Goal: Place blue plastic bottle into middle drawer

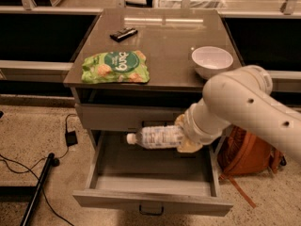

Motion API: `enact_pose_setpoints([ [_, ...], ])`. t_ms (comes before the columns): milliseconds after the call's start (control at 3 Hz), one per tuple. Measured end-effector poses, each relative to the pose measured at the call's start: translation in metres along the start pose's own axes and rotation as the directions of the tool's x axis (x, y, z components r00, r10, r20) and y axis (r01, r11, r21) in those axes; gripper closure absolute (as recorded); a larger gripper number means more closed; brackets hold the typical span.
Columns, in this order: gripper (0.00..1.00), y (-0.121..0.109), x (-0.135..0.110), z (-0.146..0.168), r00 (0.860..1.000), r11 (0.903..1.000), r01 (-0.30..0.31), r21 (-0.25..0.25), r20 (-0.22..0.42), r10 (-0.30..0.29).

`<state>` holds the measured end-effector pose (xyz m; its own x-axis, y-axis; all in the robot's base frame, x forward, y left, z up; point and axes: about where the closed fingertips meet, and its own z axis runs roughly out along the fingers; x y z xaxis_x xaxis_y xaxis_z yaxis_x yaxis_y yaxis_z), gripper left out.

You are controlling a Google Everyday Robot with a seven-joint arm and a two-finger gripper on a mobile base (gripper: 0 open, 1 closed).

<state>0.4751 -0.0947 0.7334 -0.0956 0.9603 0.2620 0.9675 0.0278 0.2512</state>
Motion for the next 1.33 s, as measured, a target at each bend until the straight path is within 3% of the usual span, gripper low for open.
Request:
enact_pose_setpoints([
  [333,1.0,-0.01,-0.005,0.008,0.999,0.9994,0.029,0.019,0.016,-0.03],
  [667,1.0,-0.009,-0.022,0.036,1.0,0.9984,-0.013,0.055,-0.005,0.013],
  [1000,1.0,-0.02,-0.065,0.103,0.994,0.9833,-0.104,0.149,-0.012,0.107],
  [1333,0.98,-0.031,-0.1,0.172,0.984,0.9593,-0.171,0.224,-0.006,0.177],
])
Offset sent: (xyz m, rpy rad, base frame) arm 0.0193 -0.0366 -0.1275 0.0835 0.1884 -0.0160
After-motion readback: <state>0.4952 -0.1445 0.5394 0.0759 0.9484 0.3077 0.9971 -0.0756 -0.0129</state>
